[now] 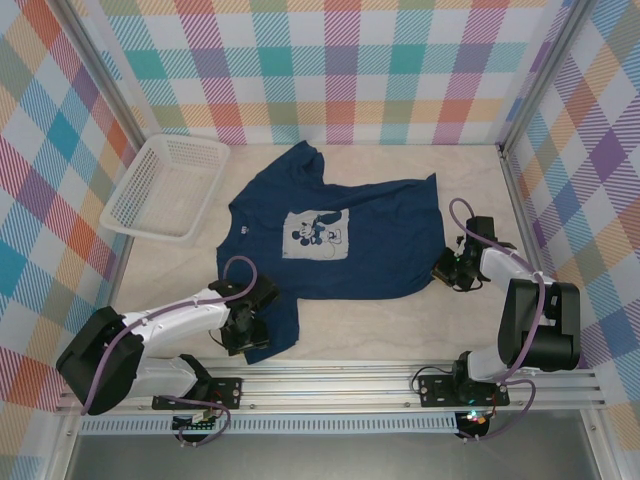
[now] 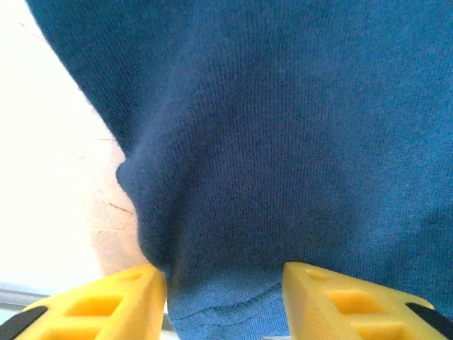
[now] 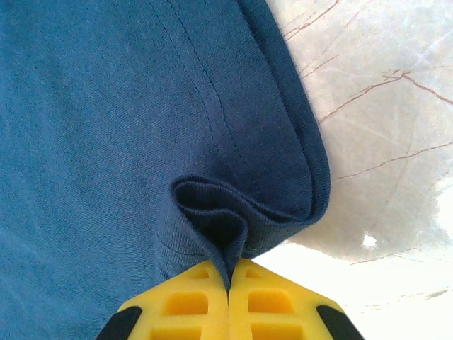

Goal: Fold the inside-out t-shirt

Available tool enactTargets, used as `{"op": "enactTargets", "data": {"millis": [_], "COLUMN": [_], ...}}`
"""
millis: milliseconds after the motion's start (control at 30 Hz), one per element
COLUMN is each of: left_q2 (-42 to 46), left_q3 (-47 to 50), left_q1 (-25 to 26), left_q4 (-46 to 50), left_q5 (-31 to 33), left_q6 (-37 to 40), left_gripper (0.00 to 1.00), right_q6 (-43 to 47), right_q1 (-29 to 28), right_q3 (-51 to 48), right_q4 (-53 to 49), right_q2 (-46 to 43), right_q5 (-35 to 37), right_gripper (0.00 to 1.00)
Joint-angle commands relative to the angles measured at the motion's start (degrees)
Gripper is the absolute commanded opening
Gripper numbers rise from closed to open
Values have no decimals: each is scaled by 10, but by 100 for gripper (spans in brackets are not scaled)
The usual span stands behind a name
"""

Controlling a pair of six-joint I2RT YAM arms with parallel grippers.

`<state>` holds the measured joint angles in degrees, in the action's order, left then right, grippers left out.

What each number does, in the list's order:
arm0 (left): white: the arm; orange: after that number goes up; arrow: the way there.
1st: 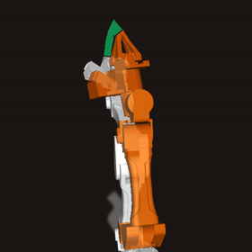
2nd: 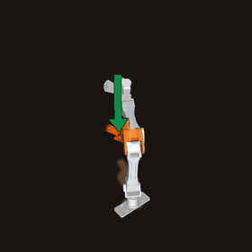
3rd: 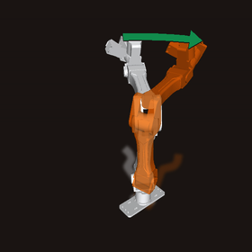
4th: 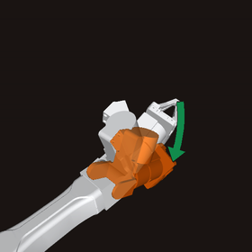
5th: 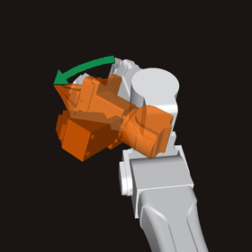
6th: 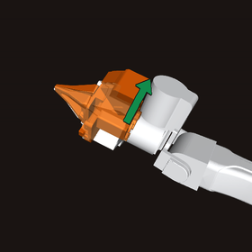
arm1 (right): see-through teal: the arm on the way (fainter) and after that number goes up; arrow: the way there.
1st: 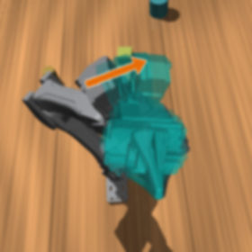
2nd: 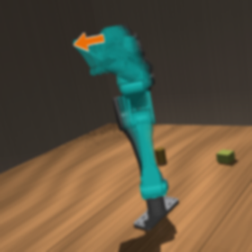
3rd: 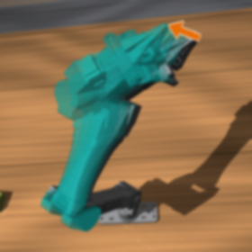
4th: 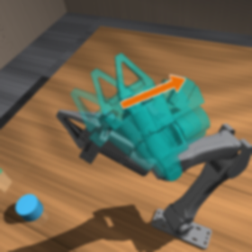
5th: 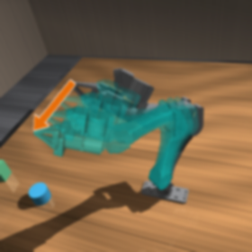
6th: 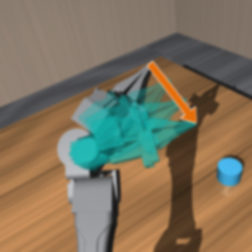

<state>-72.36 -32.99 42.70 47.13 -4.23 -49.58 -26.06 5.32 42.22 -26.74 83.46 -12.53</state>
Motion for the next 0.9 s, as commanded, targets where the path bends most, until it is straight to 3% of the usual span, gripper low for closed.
{"op": "enactTargets", "data": {"millis": [0, 333, 533, 700, 867], "left_q2": [-9, 12, 8, 45, 110], "left_q3": [31, 39, -46, -148, -313], "left_q1": [7, 8, 3, -50, -119], "left_q4": [-41, -56, -2, 55, 79], "left_q5": [-30, -11, 54, 96, 151], "left_q6": [6, 7, 68, 145, 246], "left_gripper": [42, 12, 0, 0, 0], "right_q6": [10, 10, 10, 23, 46], "right_q1": [0, 0, 0, 0, 0], "right_q3": [16, 16, 19, 39, 120], "right_q4": [-3, -5, -15, -54, -92], "right_q2": [-9, -12, -39, -93, -151], "right_q5": [-9, -7, 2, 38, 17], "right_gripper": [0, 0, 0, 0, 0]}}
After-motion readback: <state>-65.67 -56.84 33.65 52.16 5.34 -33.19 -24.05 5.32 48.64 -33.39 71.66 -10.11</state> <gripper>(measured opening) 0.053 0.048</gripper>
